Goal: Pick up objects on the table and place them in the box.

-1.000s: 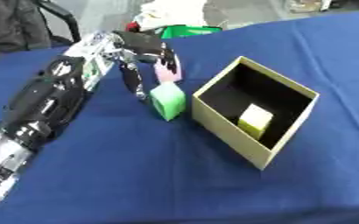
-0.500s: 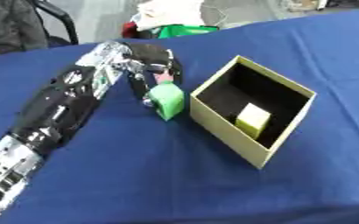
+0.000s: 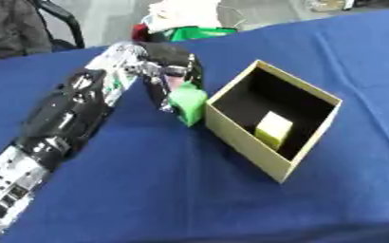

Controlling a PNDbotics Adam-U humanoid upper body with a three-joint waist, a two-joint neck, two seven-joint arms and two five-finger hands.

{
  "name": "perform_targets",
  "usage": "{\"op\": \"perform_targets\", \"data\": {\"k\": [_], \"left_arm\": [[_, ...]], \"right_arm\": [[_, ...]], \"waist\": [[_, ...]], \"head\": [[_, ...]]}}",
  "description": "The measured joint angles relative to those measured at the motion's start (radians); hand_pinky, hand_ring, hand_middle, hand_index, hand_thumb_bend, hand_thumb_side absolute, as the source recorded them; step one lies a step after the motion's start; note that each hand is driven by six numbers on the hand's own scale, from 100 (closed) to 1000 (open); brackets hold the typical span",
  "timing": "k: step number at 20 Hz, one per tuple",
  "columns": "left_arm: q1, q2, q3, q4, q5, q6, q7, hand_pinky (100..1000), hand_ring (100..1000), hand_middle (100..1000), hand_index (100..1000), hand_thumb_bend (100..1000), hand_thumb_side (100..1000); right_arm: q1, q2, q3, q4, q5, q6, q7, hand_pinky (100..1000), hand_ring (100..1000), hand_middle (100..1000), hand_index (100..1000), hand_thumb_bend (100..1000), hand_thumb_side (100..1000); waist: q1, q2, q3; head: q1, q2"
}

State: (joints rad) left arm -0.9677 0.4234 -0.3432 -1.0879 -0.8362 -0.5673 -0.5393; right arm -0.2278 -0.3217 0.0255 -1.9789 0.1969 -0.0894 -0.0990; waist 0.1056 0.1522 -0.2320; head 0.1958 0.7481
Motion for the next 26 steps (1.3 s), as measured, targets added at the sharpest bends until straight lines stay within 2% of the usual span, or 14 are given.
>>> {"op": "perform_targets", "data": {"k": [5,7,11,18,20,26], "left_arm": [[-0.009,0.000,0.011,-0.037,0.002,0.009,-0.009,801,616,474,600,384,100],[-0.031,-0.008,0.026,-0.054,0.000,0.012,-0.007,796,618,480,606,382,100],[-0.091,-0.080,0.045,-0.064,-0.028,0.026,0.017,800,625,489,617,384,100],[-0.111,-0.193,0.046,-0.024,-0.122,0.016,0.071,800,644,520,652,418,100],[-0.112,-0.214,0.045,-0.011,-0.140,0.006,0.082,801,655,546,679,481,100],[-0.113,-0.249,0.045,0.027,-0.189,-0.014,0.097,828,741,710,811,852,300]], "right_arm": [[0.000,0.000,0.001,0.000,-0.002,-0.001,0.001,829,926,733,928,100,517],[-0.001,0.001,0.006,0.000,-0.006,-0.004,0.004,829,927,732,928,100,516],[-0.011,0.001,0.012,0.000,-0.015,-0.010,0.010,830,929,731,927,100,518],[-0.019,0.001,0.016,0.000,-0.020,-0.015,0.013,833,930,730,927,100,521],[-0.020,0.003,0.018,0.000,-0.021,-0.016,0.015,842,930,729,926,100,525],[-0.020,0.008,0.018,0.000,-0.021,-0.014,0.017,836,930,729,926,100,524]], "waist": [[0.000,-0.002,-0.002],[-0.003,-0.005,-0.017],[-0.003,-0.005,-0.028],[-0.003,0.002,-0.034],[-0.002,0.003,-0.038],[-0.002,0.010,-0.049]], "head": [[0.000,0.000],[0.005,0.000],[0.011,0.000],[0.013,-0.001],[0.015,-0.001],[0.021,-0.002]]}}
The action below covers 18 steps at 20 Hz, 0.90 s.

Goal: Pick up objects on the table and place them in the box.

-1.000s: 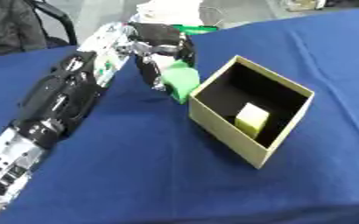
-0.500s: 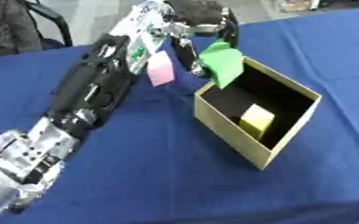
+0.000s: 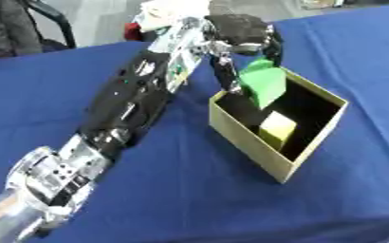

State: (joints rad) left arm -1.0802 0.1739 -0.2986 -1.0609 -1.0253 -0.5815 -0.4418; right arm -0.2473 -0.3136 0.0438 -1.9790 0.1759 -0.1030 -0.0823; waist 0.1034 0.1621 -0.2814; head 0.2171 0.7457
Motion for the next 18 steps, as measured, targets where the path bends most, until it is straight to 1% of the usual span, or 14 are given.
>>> {"op": "perform_targets", "data": {"k": [1,2,3,4,6,7,8,9,11,15,16,18], "left_arm": [[0.000,-0.001,0.000,0.004,-0.009,-0.005,-0.001,832,748,728,821,884,313],[0.000,-0.001,0.000,0.006,-0.018,-0.009,-0.002,832,750,731,822,891,315],[0.000,-0.001,0.000,0.006,-0.026,-0.013,-0.004,840,765,753,838,932,335],[0.000,0.000,0.000,0.006,-0.034,-0.016,-0.005,840,765,753,838,932,335],[0.000,0.009,0.001,0.005,-0.047,-0.017,-0.004,840,760,747,831,911,328],[0.000,0.018,0.004,0.004,-0.051,-0.014,-0.001,835,746,719,810,849,297],[0.000,0.030,0.011,0.001,-0.056,-0.008,0.005,833,742,709,805,827,284],[0.000,0.042,0.021,-0.004,-0.059,-0.001,0.012,834,738,697,795,773,245],[0.000,0.071,0.044,-0.011,-0.064,0.020,0.032,832,736,688,787,747,225],[0.000,0.137,0.102,-0.015,-0.084,0.068,0.078,840,738,685,780,690,146],[0.000,0.156,0.113,-0.013,-0.093,0.081,0.086,842,738,687,782,683,139],[0.000,0.190,0.129,0.002,-0.113,0.104,0.096,842,741,700,795,684,158]], "right_arm": [[0.000,0.000,0.000,0.000,0.000,0.000,0.000,836,930,729,926,100,525],[0.000,0.000,0.000,0.000,0.000,0.000,0.000,836,931,729,926,100,525],[0.000,0.000,0.000,0.000,0.000,0.000,0.000,835,931,729,926,100,526],[0.000,0.000,0.000,0.000,0.000,0.000,0.000,835,931,729,926,100,526],[0.001,0.000,0.000,0.000,0.000,0.001,0.000,835,931,728,926,100,527],[0.001,0.000,0.000,0.000,0.000,0.001,0.000,835,931,728,926,100,528],[0.002,0.000,0.000,0.000,0.000,0.002,0.000,835,931,728,926,100,529],[0.002,0.000,0.000,0.000,0.000,0.003,-0.001,835,931,728,926,100,530],[0.007,0.000,0.000,0.000,0.000,0.005,0.000,835,932,728,926,100,530],[0.012,0.000,0.000,0.000,0.001,0.012,-0.002,834,932,727,926,100,533],[0.014,0.000,0.000,0.000,0.001,0.012,-0.002,834,932,727,926,100,534],[0.020,0.000,-0.001,0.000,0.001,0.016,-0.001,834,933,726,926,100,534]], "waist": [[0.000,0.000,0.000],[0.000,0.000,0.002],[0.000,0.000,0.004],[0.000,0.000,0.006],[0.000,0.000,0.010],[0.000,0.000,0.011],[0.000,-0.001,0.012],[0.000,-0.002,0.014],[0.000,-0.003,0.019],[0.001,-0.012,0.026],[0.002,-0.014,0.028],[0.006,-0.015,0.030]], "head": [[0.000,0.000],[0.000,0.000],[0.000,0.000],[0.000,0.000],[-0.001,0.000],[-0.001,0.000],[-0.003,0.000],[-0.005,0.000],[-0.008,0.000],[-0.014,0.001],[-0.016,0.001],[-0.020,0.001]]}}
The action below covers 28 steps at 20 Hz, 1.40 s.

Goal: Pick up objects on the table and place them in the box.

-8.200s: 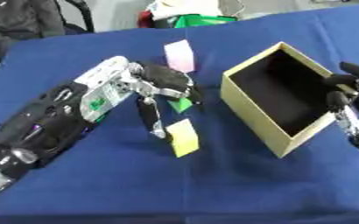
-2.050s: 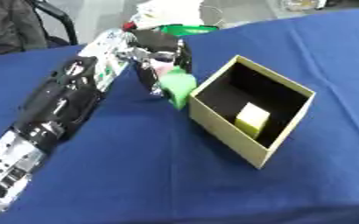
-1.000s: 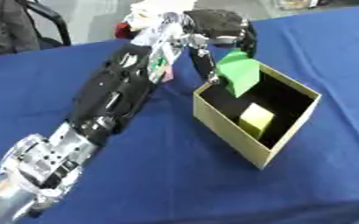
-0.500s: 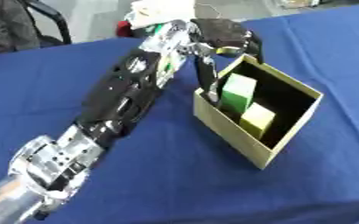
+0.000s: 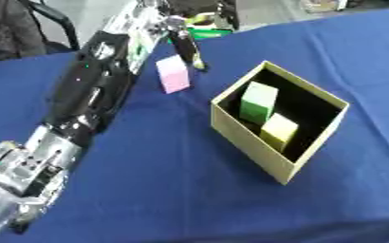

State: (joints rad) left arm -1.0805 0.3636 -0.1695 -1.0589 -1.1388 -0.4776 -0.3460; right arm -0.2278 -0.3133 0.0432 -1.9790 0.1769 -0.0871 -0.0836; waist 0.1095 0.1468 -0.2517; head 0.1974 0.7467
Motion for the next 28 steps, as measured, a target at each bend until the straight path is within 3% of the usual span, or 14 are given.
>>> {"op": "perform_targets", "data": {"k": [3,7,16,25,28], "left_arm": [[0.011,0.024,0.020,0.048,-0.033,0.036,-0.011,848,754,739,834,783,316],[0.016,0.027,0.057,0.142,-0.089,0.094,-0.058,841,748,745,840,836,396],[-0.002,-0.039,0.140,0.317,-0.212,0.232,-0.038,822,723,722,830,776,400],[-0.002,-0.072,0.164,0.390,-0.222,0.373,0.024,801,695,695,820,713,393],[-0.002,-0.073,0.168,0.404,-0.212,0.412,0.043,780,663,662,803,636,365]], "right_arm": [[0.000,0.000,0.000,0.000,0.000,0.004,0.000,834,933,726,926,100,536],[0.000,0.000,0.000,0.000,0.000,0.007,0.002,834,933,725,926,100,535],[0.000,0.005,0.001,0.000,0.000,0.009,0.005,835,934,724,926,100,539],[-0.001,0.009,0.006,0.000,0.000,0.012,0.009,835,935,723,926,100,542],[-0.002,0.009,0.007,0.000,0.000,0.011,0.010,835,935,722,926,100,543]], "waist": [[0.001,-0.001,0.005],[0.001,-0.002,0.004],[0.000,0.001,-0.007],[0.005,0.015,-0.017],[0.005,0.019,-0.018]], "head": [[-0.006,0.000],[-0.008,0.000],[-0.010,0.000],[-0.010,0.000],[-0.011,-0.001]]}}
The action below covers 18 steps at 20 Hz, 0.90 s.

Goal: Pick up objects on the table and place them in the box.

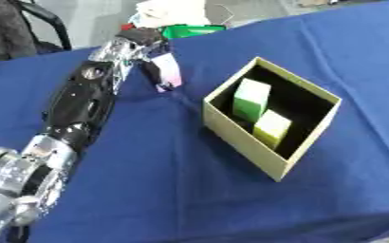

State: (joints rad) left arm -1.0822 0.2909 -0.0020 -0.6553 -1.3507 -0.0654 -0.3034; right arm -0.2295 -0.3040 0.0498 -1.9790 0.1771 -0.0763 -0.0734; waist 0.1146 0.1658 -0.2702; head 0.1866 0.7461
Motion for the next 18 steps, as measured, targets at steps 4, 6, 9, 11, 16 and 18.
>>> {"op": "perform_targets", "data": {"k": [4,6,9,11,16,18], "left_arm": [[0.007,0.000,0.004,0.006,0.018,0.040,0.035,743,590,578,761,474,242],[0.012,0.000,0.006,0.006,0.034,0.054,0.055,728,561,541,747,378,160],[0.017,0.000,0.006,0.004,0.059,0.063,0.076,728,561,541,747,378,160],[0.018,0.000,0.006,0.002,0.073,0.066,0.083,728,561,541,747,378,160],[0.000,0.008,-0.023,-0.039,0.111,0.043,0.112,726,541,514,733,359,149],[-0.009,0.013,-0.053,-0.080,0.133,0.021,0.127,727,542,515,734,358,150]], "right_arm": [[0.000,0.000,0.000,0.000,0.000,0.000,0.000,836,935,721,926,100,545],[0.000,0.000,0.000,0.000,0.000,0.000,0.000,836,935,721,927,100,546],[0.000,0.000,0.000,0.000,0.000,0.000,0.000,836,935,721,927,100,546],[0.000,0.000,0.000,0.000,0.000,0.000,0.000,836,935,721,927,100,546],[0.000,0.000,0.000,0.000,0.000,-0.002,0.002,837,934,720,925,100,546],[0.000,0.000,0.000,0.000,0.000,-0.002,0.002,837,934,720,925,100,546]], "waist": [[0.000,0.001,0.000],[0.000,0.001,0.001],[-0.002,0.001,0.003],[-0.003,0.001,0.004],[-0.007,-0.002,0.011],[-0.007,-0.007,0.012]], "head": [[-0.001,0.000],[-0.003,0.000],[-0.005,0.000],[-0.005,0.000],[-0.005,0.000],[-0.005,0.000]]}}
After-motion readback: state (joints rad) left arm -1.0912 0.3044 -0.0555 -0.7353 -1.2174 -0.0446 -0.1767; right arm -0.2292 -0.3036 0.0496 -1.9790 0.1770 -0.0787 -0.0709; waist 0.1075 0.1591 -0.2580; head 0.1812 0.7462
